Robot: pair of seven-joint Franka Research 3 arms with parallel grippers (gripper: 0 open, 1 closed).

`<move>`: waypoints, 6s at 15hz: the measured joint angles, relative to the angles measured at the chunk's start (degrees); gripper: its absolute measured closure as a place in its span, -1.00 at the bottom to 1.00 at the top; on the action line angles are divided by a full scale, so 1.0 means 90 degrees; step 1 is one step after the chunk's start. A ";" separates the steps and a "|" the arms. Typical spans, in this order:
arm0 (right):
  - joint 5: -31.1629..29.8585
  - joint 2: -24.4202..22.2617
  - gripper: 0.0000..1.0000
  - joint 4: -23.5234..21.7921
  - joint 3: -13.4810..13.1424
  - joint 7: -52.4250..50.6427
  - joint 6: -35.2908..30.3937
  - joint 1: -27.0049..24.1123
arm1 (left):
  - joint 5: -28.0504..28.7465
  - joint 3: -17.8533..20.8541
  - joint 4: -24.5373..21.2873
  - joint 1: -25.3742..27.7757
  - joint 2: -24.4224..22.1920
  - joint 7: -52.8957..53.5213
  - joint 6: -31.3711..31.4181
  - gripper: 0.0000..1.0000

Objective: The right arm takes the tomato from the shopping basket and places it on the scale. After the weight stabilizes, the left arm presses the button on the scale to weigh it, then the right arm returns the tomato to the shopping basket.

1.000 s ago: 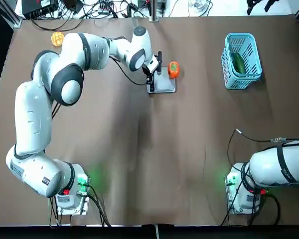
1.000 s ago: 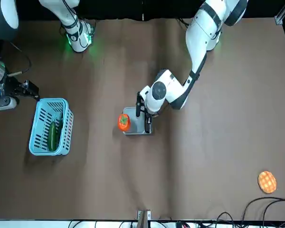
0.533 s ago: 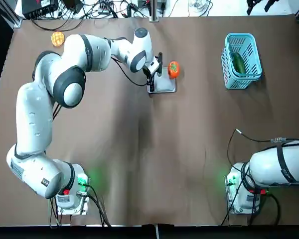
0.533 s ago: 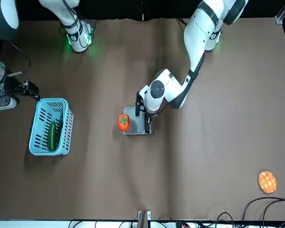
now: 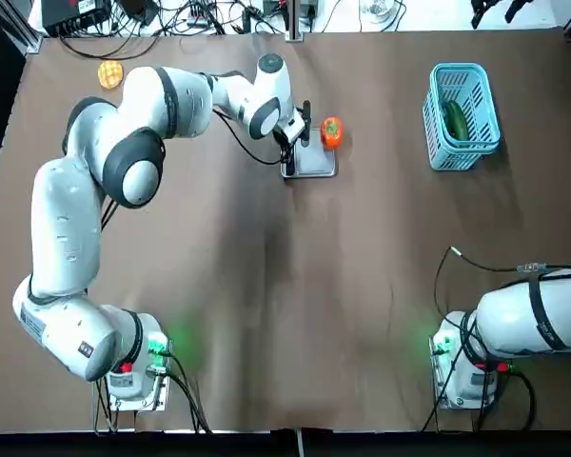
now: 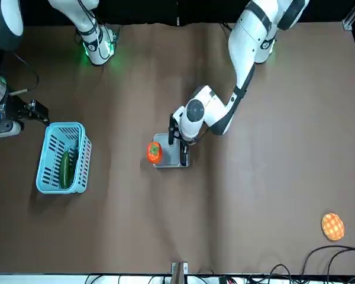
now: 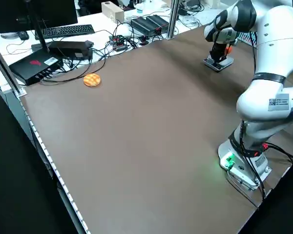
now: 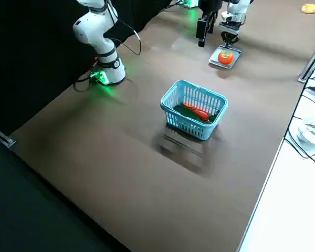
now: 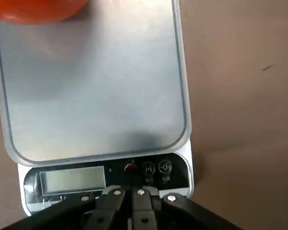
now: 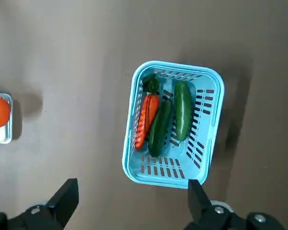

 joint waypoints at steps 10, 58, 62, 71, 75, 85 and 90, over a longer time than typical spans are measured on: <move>0.0000 0.0000 -1.00 -0.0001 0.0000 0.0000 0.0000 0.0000 | 0.0131 0.0312 0.0010 -0.0350 -0.0046 -0.0045 -0.0016 0.98; -0.0008 -0.0054 -0.99 0.0042 -0.0025 0.0001 0.0048 0.0117 | 0.0199 0.0077 0.0458 0.2632 -0.2714 -0.1784 -0.5439 0.98; -0.0008 -0.0054 -0.99 0.0042 -0.0029 0.0001 0.0045 0.0118 | 0.0205 0.0117 0.0488 0.2847 -0.2913 -0.2577 -0.5446 0.98; -0.0007 -0.0057 -0.99 0.0060 -0.0041 0.0128 0.0037 0.0112 | 0.0201 0.0150 0.0497 0.3928 -0.3474 -0.5008 -0.5481 0.98; -0.0007 -0.0077 -0.99 0.0113 -0.0053 0.0190 0.0037 0.0104 | 0.0201 0.0139 0.0510 0.4346 -0.3658 -0.5736 -0.5500 0.96; -0.0007 -0.0087 -0.99 0.0115 -0.0054 0.0200 0.0031 0.0103 | 0.0201 0.0149 0.0516 0.4753 -0.4441 -0.6392 -0.6318 0.27; -0.0007 -0.0087 -0.99 0.0115 -0.0055 0.0200 0.0029 0.0103 | 0.0200 0.0262 0.0513 0.4788 -0.4663 -0.6393 -0.6418 -0.27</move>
